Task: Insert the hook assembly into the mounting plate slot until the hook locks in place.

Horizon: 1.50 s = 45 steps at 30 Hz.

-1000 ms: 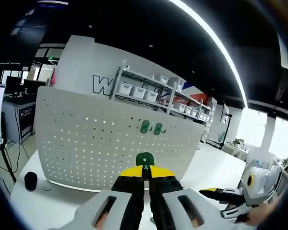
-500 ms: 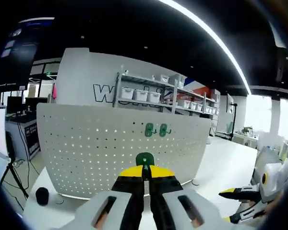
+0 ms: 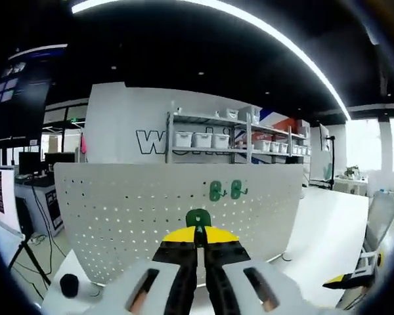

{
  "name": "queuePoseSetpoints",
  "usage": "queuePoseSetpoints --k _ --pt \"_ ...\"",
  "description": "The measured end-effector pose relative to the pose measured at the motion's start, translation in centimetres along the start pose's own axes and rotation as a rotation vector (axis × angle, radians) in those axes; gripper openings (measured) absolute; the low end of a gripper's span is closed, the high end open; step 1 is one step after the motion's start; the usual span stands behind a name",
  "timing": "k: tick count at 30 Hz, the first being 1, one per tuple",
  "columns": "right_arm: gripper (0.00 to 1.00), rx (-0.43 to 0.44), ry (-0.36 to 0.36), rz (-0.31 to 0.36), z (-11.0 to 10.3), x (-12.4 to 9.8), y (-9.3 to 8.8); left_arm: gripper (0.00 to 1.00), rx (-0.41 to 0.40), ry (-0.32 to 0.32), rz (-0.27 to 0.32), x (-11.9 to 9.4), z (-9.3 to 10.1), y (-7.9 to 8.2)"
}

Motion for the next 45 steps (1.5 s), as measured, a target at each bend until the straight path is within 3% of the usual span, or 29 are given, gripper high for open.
queuePoseSetpoints --k 9,19,33,45 --pt "0.76 -0.007 0.0 -0.048 0.0 0.0 -1.0 0.01 0.049 0.014 0.029 2.1 0.4 0.0" --pt "0.75 -0.008 0.045 -0.062 -0.9 0.6 -1.4 0.01 0.034 0.085 0.044 4.3 -0.6 -0.1" --pt "0.73 0.028 0.088 -0.066 -0.6 0.8 -1.7 0.01 0.082 0.107 0.141 6.9 0.9 0.6" --pt "0.73 0.055 0.063 -0.075 0.4 0.7 -2.0 0.01 0.098 0.131 0.156 9.3 1.6 0.3"
Point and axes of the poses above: the point that each gripper's makers call its tool centre point, and the gripper's own axes: x roughly forward along the fingers, z roughly to its right, y roughly out of its top, the point moved 9 cm from there along -x, roughly backward along the fingers, and after that the axes turned 8 degrees about y, right-handed, at the moved point
